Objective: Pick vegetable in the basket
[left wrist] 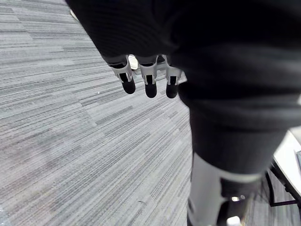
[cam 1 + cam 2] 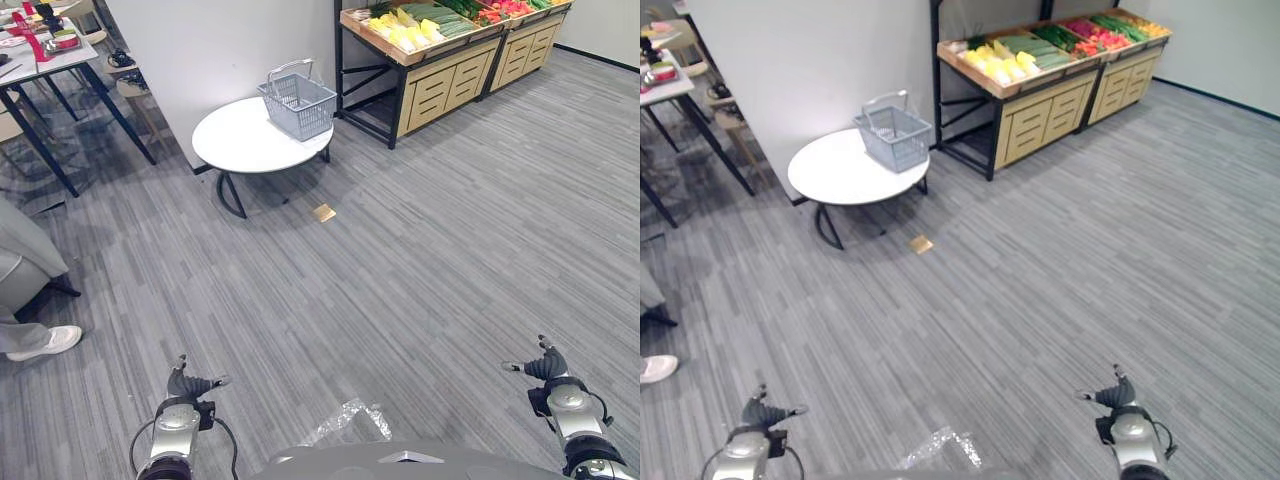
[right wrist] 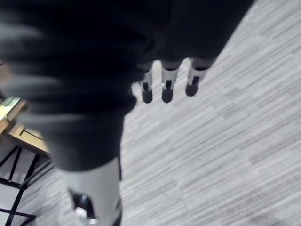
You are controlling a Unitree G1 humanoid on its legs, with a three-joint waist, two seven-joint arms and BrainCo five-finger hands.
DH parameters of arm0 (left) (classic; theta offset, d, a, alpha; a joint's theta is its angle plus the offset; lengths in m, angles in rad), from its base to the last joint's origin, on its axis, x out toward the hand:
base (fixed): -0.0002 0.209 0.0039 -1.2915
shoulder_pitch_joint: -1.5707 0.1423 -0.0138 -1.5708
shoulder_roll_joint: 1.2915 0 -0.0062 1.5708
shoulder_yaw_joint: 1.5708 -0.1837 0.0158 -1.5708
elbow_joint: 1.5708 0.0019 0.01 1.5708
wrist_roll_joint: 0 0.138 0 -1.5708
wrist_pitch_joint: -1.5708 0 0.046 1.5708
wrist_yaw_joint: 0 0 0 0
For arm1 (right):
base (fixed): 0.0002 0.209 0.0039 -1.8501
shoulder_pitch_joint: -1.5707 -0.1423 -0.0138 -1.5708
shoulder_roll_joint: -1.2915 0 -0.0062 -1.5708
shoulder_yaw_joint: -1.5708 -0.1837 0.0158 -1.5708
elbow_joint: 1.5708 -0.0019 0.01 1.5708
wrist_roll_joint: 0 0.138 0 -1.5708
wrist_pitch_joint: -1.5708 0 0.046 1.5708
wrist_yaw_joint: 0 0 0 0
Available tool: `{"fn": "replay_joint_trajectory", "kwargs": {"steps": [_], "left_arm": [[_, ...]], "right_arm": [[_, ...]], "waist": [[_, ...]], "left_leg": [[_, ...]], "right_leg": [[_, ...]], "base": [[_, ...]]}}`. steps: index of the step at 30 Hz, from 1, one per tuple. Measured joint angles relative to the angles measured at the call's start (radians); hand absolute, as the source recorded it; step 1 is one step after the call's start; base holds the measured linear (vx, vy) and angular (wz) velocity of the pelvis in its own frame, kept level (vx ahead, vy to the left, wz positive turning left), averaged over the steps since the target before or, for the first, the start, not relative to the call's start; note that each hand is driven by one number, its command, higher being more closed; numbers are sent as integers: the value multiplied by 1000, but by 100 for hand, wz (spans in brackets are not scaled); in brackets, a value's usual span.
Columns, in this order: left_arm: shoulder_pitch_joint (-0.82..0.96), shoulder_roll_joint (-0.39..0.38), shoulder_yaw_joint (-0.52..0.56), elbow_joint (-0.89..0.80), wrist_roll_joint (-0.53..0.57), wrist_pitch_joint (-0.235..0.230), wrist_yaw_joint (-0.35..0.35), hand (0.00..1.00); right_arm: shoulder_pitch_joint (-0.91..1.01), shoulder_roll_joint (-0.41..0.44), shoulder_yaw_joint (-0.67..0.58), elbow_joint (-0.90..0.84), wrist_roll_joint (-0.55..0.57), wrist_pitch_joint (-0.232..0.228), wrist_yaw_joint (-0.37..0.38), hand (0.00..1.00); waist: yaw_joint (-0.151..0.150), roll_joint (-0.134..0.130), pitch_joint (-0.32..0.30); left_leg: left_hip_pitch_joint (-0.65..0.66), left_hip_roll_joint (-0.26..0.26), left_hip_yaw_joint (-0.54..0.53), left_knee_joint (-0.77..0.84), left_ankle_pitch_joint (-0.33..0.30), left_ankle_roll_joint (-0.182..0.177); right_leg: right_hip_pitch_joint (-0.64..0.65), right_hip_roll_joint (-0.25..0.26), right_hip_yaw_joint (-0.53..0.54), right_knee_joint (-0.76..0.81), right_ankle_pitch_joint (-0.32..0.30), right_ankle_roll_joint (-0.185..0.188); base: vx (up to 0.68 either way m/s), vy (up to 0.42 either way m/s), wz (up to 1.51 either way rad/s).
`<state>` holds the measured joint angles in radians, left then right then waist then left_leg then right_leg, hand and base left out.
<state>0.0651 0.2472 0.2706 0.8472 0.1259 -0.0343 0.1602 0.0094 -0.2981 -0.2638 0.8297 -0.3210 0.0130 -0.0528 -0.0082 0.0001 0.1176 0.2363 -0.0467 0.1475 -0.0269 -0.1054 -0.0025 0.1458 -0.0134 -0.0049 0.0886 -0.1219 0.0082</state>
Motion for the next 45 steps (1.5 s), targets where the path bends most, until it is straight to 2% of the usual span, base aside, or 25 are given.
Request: {"fn": "replay_joint_trajectory", "kwargs": {"steps": [10, 17, 19, 21, 22, 24, 25, 27, 28, 29, 30, 31, 32, 33, 34, 35, 36, 37, 38, 39, 40, 41, 42, 43, 45], "left_arm": [[8, -7, -5, 0, -29, -12, 0, 0], [4, -12, -5, 1, -41, -12, -1, 0], [-11, -12, -5, 1, -52, -11, -1, 0], [-11, -14, -4, 1, -65, -11, -1, 0], [-8, -16, -4, 1, -65, -10, -1, 0], [6, -37, 4, 1, -70, -2, -1, 0], [11, -39, 4, 2, -73, 4, -1, 0], [23, -42, 8, 3, -78, 11, 0, 0], [28, -42, 9, 3, -78, 10, 0, 0], [35, -44, 9, 3, -79, 10, 0, 0], [38, -48, 9, 4, -89, 9, 0, 0], [37, -51, 9, 4, -97, 9, 0, 0], [35, -53, 9, 5, -98, 8, 0, 0], [37, -52, 10, 7, -97, 7, 0, 0], [41, -50, 16, 19, -97, 0, 0, 0], [38, -60, 31, 25, -94, 0, -1, 0], [32, -66, 36, 29, -94, 1, -2, 0], [35, -73, 38, 32, -92, 1, -2, 0], [46, -77, 37, 36, -86, 3, -5, 0], [59, -74, 37, 37, -72, 4, -8, 0], [73, -68, 37, 37, -62, 6, -9, 0], [85, -55, 33, 35, -58, 10, -10, 0], [88, -48, 31, 33, -58, 10, -10, 0], [85, -35, 18, 26, -58, 10, -10, 0], [70, -20, 1, -1, -57, 10, -10, 0]], "right_arm": [[33, 25, -1, -13, 26, 4, -16, 0], [27, 64, -45, -9, 60, 15, -32, 0], [24, 69, -44, -7, 66, 16, -33, 0], [19, 64, -42, -8, 73, 15, -40, 0], [20, 61, -40, -8, 73, 15, -42, 0], [25, 53, -20, -8, 73, 17, -45, 0], [24, 53, -16, -8, 74, 17, -46, 0], [5, 53, 4, -1, 84, 18, -48, 0], [-6, 52, 5, 4, 84, 18, -48, 0], [-20, 46, 6, 17, 86, 18, -48, 0], [-22, 37, 6, 30, 94, 18, -47, 0], [-22, 29, 5, 41, 95, 17, -46, 0], [-22, 16, 15, 64, 96, 17, -46, 0], [-22, 15, 23, 73, 97, 18, -46, 0], [-30, 18, 46, 84, 100, 14, -40, 0], [-33, 21, 46, 92, 99, 12, -33, 0], [-35, 22, 46, 91, 99, 11, -30, 0], [-36, 28, 46, 91, 99, 11, -24, 0], [-34, 37, 46, 91, 99, 11, -23, 0], [-35, 50, 47, 91, 99, 10, -22, 0], [-37, 65, 59, 91, 98, 8, -20, 0], [-40, 82, 90, 92, 87, 5, -17, 0], [-38, 90, 98, 94, 79, 5, -16, 0], [-36, 94, 121, 94, 69, 4, -11, 0], [-35, 91, 118, 81, 61, 4, -10, 0]], "waist": [[1, -4, 0], [-1, -12, 5], [-1, -25, 20], [0, -19, 63], [0, -16, 75], [19, -1, 111], [24, 4, 114], [34, 8, 130], [35, 6, 136], [36, 9, 142], [41, 18, 148], [42, 25, 149], [47, 38, 154], [57, 35, 156], [75, 22, 158], [76, 6, 156], [77, -6, 155], [79, -29, 152], [81, -47, 145], [83, -62, 145], [83, -74, 147], [80, -86, 145], [78, -86, 144], [71, -86, 145], [57, -71, 149]], "left_leg": [[-4, 7, 4, -7, -2, -3], [-73, 7, -18, 31, -6, -12], [-149, 8, -15, 163, -47, -44], [-259, 48, 16, 486, -134, -93], [-292, 64, 26, 585, -138, -95], [-414, 138, 73, 900, -78, -80], [-433, 148, 73, 933, -84, -72], [-481, 168, 81, 845, -133, -84], [-488, 166, 82, 787, -135, -87], [-502, 165, 77, 646, -122, -93], [-502, 165, 64, 447, -59, -100], [-499, 174, 58, 341, -20, -105], [-499, 201, 77, 247, 83, -121], [-500, 199, 100, 260, 124, -105], [-520, 182, 126, 334, 105, -63], [-560, 168, 129, 413, 41, 7], [-571, 156, 132, 440, 14, 22], [-566, 132, 144, 462, -23, 32], [-536, 113, 152, 467, -61, 42], [-495, 105, 167, 461, -82, 54], [-444, 91, 167, 450, -105, 63], [-377, 74, 155, 427, -130, 69], [-343, 69, 150, 415, -138, 70], [-270, 61, 129, 373, -148, 73], [-154, 60, 79, 268, -144, 62]], "right_leg": [[-2, 8, -3, -12, 0, 0], [-53, 3, -34, 4, -4, 3], [-87, -10, -40, 52, -27, -6], [-69, -8, -53, 100, -87, -30], [-61, -5, -54, 117, -105, -43], [-40, 9, -28, 183, -158, -61], [-37, 9, -20, 191, -165, -63], [-39, -14, 33, 196, -180, -46], [-40, -26, 48, 196, -183, -40], [-39, -46, 71, 181, -188, -31], [-29, -68, 79, 156, -194, -20], [-24, -73, 83, 141, -198, -12], [-5, -80, 94, 108, -209, 9], [9, -93, 101, 92, -213, 15], [32, -132, 108, 59, -223, 22], [28, -146, 116, 84, -210, 33], [12, -159, 117, 113, -206, 42], [-9, -183, 126, 186, -193, 74], [-46, -196, 133, 309, -172, 116], [-87, -201, 140, 442, -137, 181], [-132, -202, 154, 595, -71, 255], [-197, -197, 149, 788, 6, 256], [-231, -196, 134, 876, 6, 255], [-291, -200, 67, 1000, -8, 239], [-390, -195, -45, 1036, -74, 155]], "base": [[-8, -7, -1], [22, -17, 11], [-1, -40, 24], [-63, -65, 18], [-66, -28, 0], [1, 29, -24], [65, 69, -38], [126, 117, -53], [206, 173, -57], [253, 224, -45], [335, 326, -36], [281, 328, -23], [259, 303, -14], [354, 334, -30], [598, 436, -30], [614, 418, -22], [599, 367, 5], [498, 280, 12], [498, 253, 4], [488, 186, -4], [477, 138, 7], [467, 107, 16], [481, 69, 32], [480, 24, 38], [522, -22, 58]]}}
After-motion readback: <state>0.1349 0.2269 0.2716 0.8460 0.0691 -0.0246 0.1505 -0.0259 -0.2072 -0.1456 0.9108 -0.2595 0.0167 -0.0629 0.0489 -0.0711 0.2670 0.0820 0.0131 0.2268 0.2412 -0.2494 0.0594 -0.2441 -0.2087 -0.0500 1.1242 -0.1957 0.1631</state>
